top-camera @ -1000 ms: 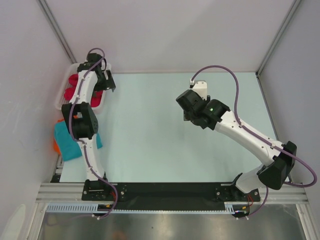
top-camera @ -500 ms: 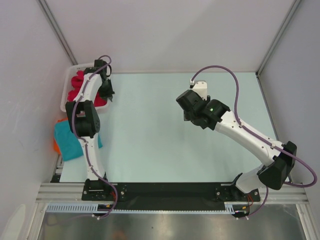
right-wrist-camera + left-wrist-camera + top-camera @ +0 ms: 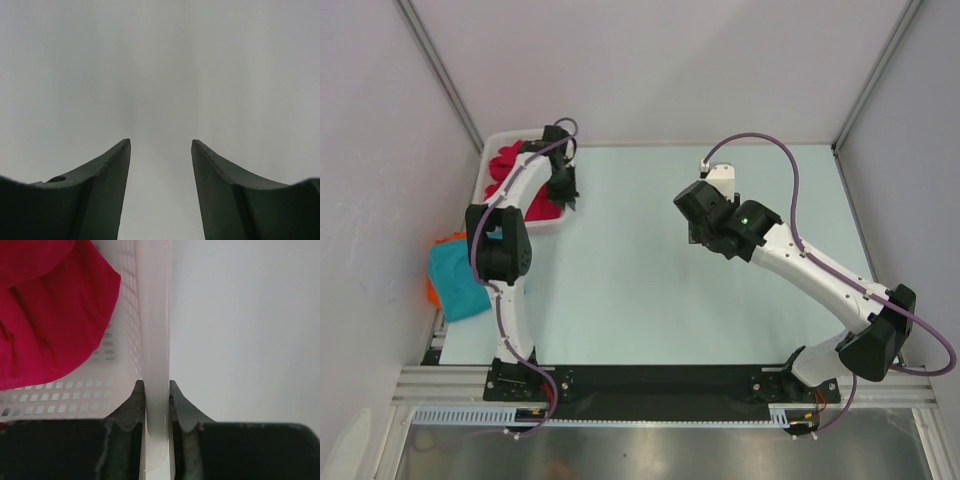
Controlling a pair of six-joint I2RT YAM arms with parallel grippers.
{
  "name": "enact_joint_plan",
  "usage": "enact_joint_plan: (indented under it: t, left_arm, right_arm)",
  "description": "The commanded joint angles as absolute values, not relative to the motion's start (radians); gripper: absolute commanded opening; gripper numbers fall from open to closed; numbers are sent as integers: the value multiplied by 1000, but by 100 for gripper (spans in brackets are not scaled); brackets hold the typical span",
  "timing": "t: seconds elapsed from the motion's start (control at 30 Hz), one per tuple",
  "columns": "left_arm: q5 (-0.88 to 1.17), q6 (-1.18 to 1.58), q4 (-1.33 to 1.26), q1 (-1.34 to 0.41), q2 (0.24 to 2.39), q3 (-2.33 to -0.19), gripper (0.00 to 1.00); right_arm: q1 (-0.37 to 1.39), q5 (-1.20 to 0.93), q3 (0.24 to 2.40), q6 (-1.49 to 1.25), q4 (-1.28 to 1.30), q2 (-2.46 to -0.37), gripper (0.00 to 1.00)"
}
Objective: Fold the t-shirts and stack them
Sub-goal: Grab crumpled tshirt from bin with the left arm
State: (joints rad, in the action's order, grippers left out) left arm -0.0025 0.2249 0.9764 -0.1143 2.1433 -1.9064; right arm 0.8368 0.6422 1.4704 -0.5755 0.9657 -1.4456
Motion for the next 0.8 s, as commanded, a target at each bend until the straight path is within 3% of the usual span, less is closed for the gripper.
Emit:
enact_joint_plan:
  t: [0.0,0.37,0.77]
  left_arm:
    - [408,261,822,-334,2014,-1815,0]
    - [609,405,554,-759,1951,-1635,0]
    - [591,471,488,-781,1985,-1574,22]
  right_arm:
    - [839,643,1485,-591,956,-1450,57]
    - [838,689,1482,-621,1002,-1445,57]
    - [835,704,1460,-643,1012,-1391,56]
